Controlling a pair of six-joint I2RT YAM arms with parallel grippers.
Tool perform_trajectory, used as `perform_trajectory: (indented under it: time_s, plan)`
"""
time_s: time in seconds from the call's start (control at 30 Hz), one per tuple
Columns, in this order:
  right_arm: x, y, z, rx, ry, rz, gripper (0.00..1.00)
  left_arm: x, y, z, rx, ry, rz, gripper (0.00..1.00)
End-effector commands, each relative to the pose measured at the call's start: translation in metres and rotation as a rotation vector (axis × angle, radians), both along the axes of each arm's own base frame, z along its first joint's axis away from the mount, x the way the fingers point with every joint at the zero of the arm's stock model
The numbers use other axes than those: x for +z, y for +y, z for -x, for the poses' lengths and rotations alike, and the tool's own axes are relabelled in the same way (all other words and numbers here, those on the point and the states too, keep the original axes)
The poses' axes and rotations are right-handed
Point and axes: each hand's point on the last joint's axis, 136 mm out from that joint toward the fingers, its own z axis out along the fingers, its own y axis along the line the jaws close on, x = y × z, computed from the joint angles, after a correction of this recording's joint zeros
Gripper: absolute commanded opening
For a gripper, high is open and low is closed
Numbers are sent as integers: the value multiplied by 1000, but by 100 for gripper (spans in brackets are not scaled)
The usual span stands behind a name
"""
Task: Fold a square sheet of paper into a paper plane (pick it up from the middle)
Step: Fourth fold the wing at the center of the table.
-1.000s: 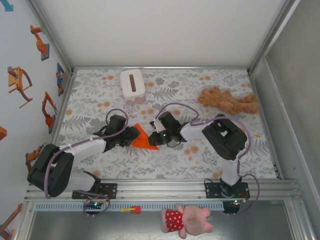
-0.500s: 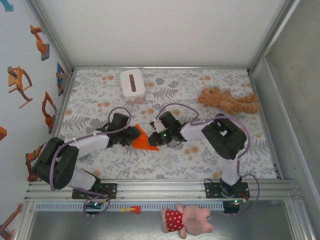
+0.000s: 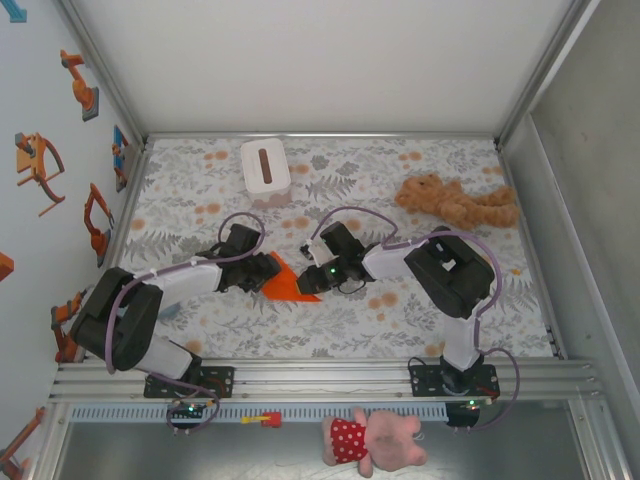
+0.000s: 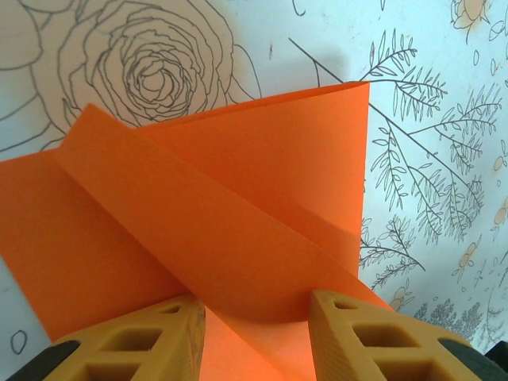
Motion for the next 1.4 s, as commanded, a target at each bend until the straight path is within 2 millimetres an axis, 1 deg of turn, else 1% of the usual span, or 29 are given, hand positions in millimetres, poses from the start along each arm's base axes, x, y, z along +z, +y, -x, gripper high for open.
perform_trajectory:
  time_s: [0.0,0.07,0.2,0.3,0.4,0.63,0.77,0.9,1.1,1.23,1.3,1.37]
  plan:
    - [6,-1,3,33,-2,-14,14,0,0,0,-23,8,-20,39]
    - [7,0,3,32,-2,-17,14,0,0,0,-23,6,-18,39]
    - [16,2,-4,6,-39,-30,16,3,-1,-1,-26,-3,-13,38]
    - [22,3,-10,-10,-66,-33,20,3,-1,0,-27,-3,-13,38]
    - [22,5,-12,-12,-62,-29,21,3,-1,0,-27,-2,-12,38]
    - [15,1,-7,-10,-38,-14,19,2,1,1,-25,0,-17,37]
    - [7,1,-5,-8,-5,-1,11,8,1,-1,-22,-18,-13,37]
    - [1,3,-3,-19,46,6,4,21,3,-4,-18,-58,-5,38]
    - [-10,1,-2,-64,111,31,3,40,12,-3,7,-125,-7,40]
    - [-16,-1,-4,-94,136,51,3,44,15,1,27,-144,12,40]
    - [-17,-2,-3,-99,142,52,3,44,12,2,26,-147,38,39]
    - [-18,-2,-4,-101,147,52,3,46,4,3,8,-150,85,37]
